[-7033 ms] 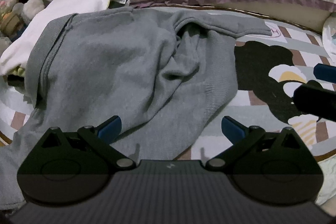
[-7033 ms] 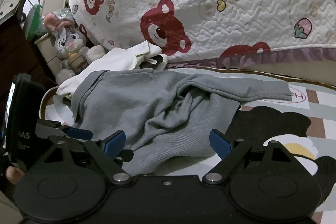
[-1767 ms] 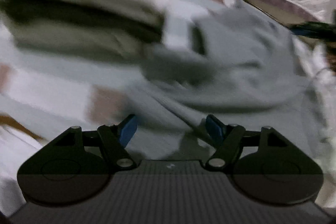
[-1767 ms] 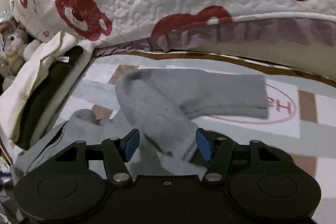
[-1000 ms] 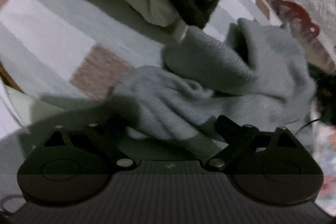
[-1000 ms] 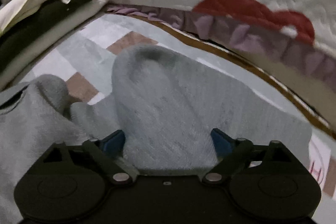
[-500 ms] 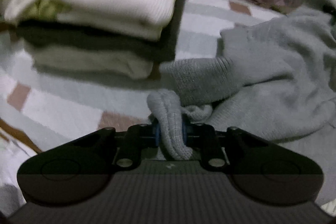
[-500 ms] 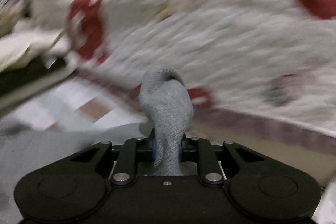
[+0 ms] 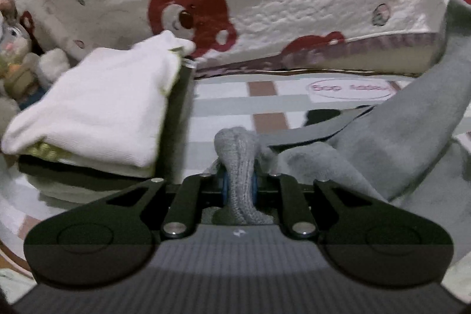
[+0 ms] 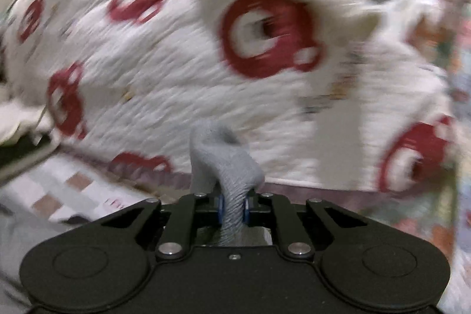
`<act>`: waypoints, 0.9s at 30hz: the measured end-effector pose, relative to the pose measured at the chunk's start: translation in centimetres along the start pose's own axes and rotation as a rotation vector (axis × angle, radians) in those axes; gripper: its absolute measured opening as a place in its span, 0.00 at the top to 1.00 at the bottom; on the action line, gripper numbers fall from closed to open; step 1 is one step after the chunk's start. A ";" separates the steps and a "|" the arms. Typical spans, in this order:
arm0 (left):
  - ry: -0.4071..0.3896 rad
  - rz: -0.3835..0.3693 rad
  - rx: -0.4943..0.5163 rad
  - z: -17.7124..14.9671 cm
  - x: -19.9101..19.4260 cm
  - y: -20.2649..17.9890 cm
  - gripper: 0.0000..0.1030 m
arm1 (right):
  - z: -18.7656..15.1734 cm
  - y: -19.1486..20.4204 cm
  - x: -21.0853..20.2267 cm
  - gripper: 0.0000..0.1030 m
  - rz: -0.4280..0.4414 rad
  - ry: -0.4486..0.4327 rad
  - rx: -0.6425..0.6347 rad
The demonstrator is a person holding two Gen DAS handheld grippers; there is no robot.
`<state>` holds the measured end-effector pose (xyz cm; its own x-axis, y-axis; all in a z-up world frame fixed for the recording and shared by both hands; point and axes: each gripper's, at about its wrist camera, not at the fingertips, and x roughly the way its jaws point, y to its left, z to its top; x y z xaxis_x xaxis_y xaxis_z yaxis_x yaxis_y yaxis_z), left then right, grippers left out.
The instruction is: Fold clothes
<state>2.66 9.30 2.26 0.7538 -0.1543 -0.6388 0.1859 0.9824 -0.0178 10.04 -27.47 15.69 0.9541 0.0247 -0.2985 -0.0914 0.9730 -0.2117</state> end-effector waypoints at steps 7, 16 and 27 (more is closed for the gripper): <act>0.195 -0.210 0.003 -1.6 2.9 -2.4 0.85 | -8.5 -6.6 -3.3 0.91 -0.153 0.220 0.216; 0.381 -0.171 0.029 -4.1 5.8 -3.7 0.61 | -21.5 -8.8 -1.5 0.64 -0.205 0.699 0.367; 0.453 -0.216 -0.165 -5.0 7.6 -1.5 0.41 | -15.4 -8.0 -2.1 0.35 -0.054 0.520 0.324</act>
<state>4.94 7.20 -6.43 0.3548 -0.3300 -0.8747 0.1774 0.9424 -0.2836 4.37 -38.87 3.69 0.6833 -0.0622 -0.7275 0.1222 0.9921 0.0299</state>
